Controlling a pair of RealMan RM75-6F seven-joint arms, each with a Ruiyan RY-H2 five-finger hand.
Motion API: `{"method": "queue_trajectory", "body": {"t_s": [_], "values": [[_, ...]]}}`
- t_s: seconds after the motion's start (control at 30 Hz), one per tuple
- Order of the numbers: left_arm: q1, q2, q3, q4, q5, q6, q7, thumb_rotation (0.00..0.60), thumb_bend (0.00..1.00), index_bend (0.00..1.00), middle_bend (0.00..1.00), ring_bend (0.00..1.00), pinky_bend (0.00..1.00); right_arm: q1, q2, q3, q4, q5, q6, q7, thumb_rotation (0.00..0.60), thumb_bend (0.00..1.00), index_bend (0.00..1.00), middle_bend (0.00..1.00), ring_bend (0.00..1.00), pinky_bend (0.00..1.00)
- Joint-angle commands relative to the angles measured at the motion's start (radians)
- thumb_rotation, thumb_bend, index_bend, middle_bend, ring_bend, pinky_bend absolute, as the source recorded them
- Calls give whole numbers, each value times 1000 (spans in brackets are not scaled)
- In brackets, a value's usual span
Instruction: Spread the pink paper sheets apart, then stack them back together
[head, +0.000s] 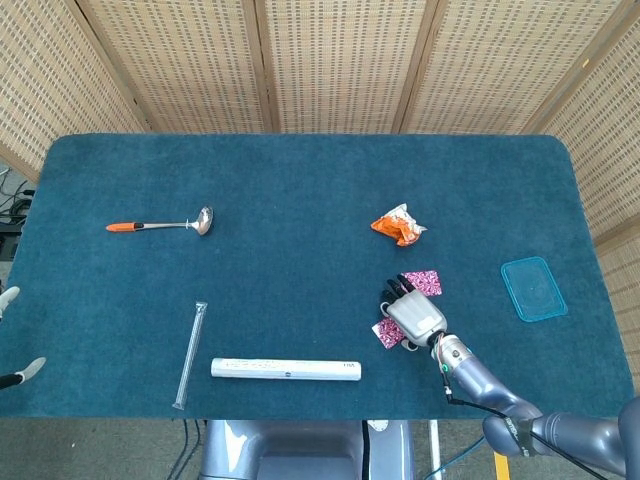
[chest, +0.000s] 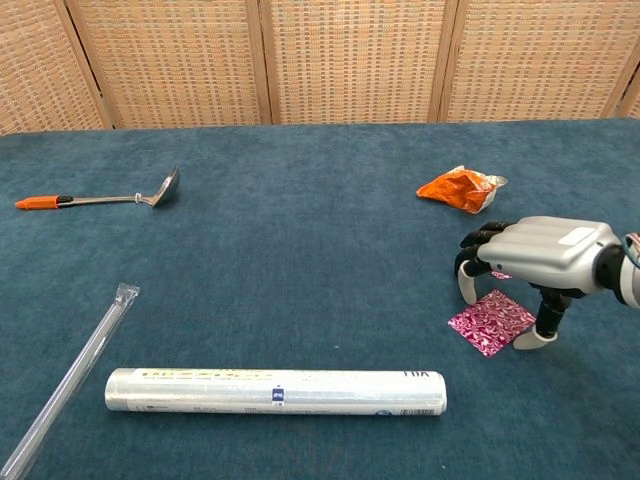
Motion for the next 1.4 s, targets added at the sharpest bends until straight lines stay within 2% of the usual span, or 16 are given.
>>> {"method": "queue_trajectory", "body": {"t_s": [0.03, 0.43, 0.93, 1.2, 1.4], "values": [[0, -1, 0, 2, 0, 0, -1, 571, 0, 97, 0, 0, 0, -1, -2, 0, 3, -1, 1, 1, 600, 240, 377, 197, 0, 0], [0, -1, -1, 3, 0, -1, -2, 572, 0, 97, 0, 0, 0, -3, -6, 1, 8, -3, 4, 5, 600, 361, 448, 217, 0, 0], [-4, 0, -3, 0, 7, 1, -1, 572, 0, 97, 0, 0, 0, -3, 17, 14, -22, 5, 15, 1, 600, 363, 463, 223, 0, 0], [-3, 4, -4, -1, 6, 3, -2, 573, 0, 97, 0, 0, 0, 10, 34, 56, -34, 45, 22, 8, 600, 363, 463, 223, 0, 0], [-3, 3, -3, -1, 8, 4, -4, 571, 0, 97, 0, 0, 0, 37, 39, 104, -11, 116, 16, -2, 600, 363, 463, 223, 0, 0]]}}
